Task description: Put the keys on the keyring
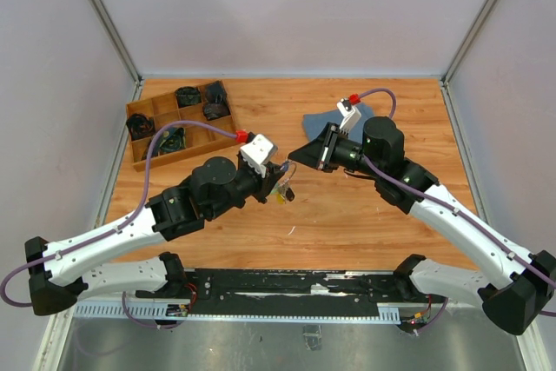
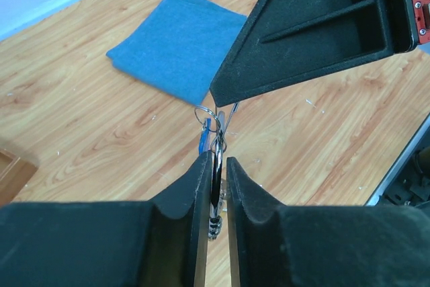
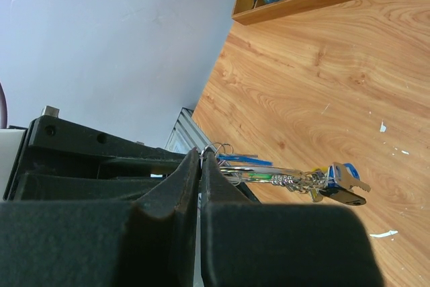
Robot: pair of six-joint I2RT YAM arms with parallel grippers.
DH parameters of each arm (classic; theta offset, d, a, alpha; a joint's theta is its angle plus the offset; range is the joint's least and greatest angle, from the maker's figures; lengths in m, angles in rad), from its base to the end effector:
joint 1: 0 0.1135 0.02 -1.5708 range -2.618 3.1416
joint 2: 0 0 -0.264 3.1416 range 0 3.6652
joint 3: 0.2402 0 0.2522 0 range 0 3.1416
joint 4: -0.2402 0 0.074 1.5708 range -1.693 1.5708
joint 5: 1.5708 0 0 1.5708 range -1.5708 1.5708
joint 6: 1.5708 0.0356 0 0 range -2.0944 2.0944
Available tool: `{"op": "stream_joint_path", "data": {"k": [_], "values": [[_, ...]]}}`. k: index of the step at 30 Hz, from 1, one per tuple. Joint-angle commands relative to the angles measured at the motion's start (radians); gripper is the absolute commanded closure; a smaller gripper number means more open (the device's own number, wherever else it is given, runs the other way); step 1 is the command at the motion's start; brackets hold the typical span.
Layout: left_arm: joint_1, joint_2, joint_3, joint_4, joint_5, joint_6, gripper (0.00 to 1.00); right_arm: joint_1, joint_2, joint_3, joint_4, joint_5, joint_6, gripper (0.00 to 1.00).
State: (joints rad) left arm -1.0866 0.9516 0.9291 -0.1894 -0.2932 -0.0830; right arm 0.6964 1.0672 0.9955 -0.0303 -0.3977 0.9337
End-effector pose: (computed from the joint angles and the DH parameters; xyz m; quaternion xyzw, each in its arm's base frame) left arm 0.1109 -0.1888 0.3602 0.2897 0.7188 -0.2484 0.5811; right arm 0.1810 0.1693 0.3761 -0.0453 0.7382 0.5787 0.3438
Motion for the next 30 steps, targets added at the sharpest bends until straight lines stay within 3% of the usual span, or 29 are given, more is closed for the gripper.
{"op": "stream_joint_path", "data": {"k": [1,10,15,19,28,30], "values": [[0.004,-0.014,-0.002,0.004,0.001,0.005,0.82,0.021,-0.022,0.023,0.022,0.017,-0.017,0.99],[0.004,0.002,0.000,-0.012,-0.004,0.008,0.92,0.022,-0.037,0.022,0.019,0.019,-0.019,0.99],[0.004,0.004,-0.001,-0.022,-0.006,0.009,0.71,0.021,-0.041,0.022,0.020,0.022,-0.020,0.99],[0.005,0.007,-0.001,-0.024,-0.007,0.009,0.68,0.021,-0.042,0.022,0.022,0.022,-0.020,0.99],[0.004,0.020,0.008,-0.027,-0.011,0.014,0.98,0.022,-0.043,0.012,0.025,0.029,-0.029,1.00],[0.005,0.026,0.014,-0.038,-0.012,0.018,0.99,0.021,-0.047,0.009,0.016,0.044,-0.054,0.95]]}}
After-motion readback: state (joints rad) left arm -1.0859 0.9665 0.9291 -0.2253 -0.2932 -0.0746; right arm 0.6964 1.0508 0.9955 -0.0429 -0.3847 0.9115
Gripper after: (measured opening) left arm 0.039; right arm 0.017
